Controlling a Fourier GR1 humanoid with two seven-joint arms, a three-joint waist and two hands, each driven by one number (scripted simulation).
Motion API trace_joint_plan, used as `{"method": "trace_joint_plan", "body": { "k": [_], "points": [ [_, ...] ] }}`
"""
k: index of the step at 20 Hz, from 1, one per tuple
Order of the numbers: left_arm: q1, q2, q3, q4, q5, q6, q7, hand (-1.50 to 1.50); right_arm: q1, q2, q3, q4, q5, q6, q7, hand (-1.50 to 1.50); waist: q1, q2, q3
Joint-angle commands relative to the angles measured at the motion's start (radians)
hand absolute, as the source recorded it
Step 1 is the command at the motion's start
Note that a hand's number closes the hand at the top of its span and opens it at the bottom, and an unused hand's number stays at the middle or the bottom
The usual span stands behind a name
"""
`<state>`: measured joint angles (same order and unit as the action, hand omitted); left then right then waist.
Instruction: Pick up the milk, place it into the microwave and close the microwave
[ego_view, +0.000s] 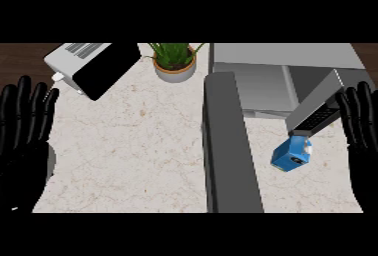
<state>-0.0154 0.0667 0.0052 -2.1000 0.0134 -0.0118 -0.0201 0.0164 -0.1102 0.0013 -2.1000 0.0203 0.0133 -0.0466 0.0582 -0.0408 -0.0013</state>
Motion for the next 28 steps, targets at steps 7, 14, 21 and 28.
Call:
{"method": "trace_joint_plan", "body": {
  "k": [7, 14, 21, 28],
  "points": [
    [0.053, -0.048, 0.056, 0.120, 0.025, 0.044, 0.000, -1.50, -0.154, 0.082, 0.106, 0.025, 0.140, -0.116, 0.201, -1.50, -0.053, 0.041, 0.000],
    [0.222, -0.001, 0.100, -0.085, 0.097, -0.027, 0.043, -1.50, -0.086, 0.109, 0.257, -0.121, 0.266, -0.198, 0.351, -1.50, -0.054, 0.038, 0.001],
    [0.209, 0.027, 0.158, -0.058, 0.161, -0.070, 0.055, -1.50, -0.008, 0.110, 0.299, -0.084, 0.386, -0.282, 0.331, -1.50, -0.057, 0.040, 0.001],
    [0.386, -0.001, 0.178, -0.247, 0.225, -0.114, 0.093, -1.50, 0.041, 0.098, 0.209, 0.007, 0.307, -0.264, 0.231, -1.50, -0.052, 0.040, 0.002]
  ]
}}
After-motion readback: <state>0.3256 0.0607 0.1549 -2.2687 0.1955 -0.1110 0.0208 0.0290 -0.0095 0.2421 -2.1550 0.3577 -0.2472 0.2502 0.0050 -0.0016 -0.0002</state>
